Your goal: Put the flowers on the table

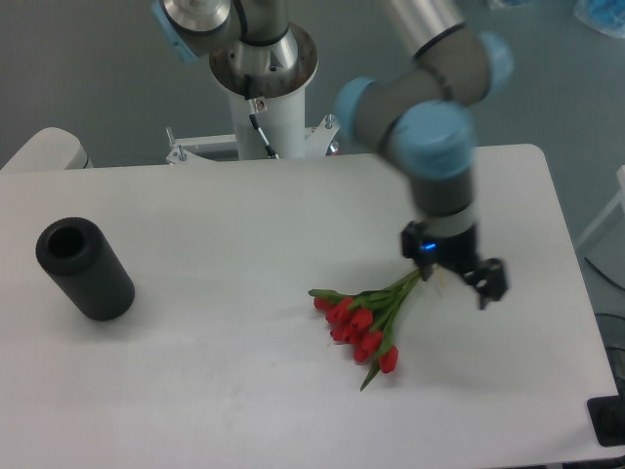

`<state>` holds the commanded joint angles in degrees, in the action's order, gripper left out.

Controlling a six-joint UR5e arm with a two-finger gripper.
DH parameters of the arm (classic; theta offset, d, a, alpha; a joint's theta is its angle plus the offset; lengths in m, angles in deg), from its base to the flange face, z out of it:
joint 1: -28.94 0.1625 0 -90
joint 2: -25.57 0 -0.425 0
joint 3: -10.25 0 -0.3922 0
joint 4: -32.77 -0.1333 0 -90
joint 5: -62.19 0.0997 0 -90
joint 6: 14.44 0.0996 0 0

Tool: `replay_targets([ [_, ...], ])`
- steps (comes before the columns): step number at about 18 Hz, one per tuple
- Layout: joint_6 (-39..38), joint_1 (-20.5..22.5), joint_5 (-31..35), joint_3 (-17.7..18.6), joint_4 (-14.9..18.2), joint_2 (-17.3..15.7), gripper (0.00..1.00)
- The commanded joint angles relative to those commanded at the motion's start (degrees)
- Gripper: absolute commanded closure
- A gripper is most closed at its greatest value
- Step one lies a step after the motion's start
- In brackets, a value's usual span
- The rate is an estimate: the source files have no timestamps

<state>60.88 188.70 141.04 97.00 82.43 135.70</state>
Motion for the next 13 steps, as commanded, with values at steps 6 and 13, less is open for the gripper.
replay_targets([
  [6,12.7,9.2,-0.8,-1.8,5.3,-0.2,0.00],
  [13,29.6,14.8,0.7,-2.2,11.1,-0.9,0.00],
])
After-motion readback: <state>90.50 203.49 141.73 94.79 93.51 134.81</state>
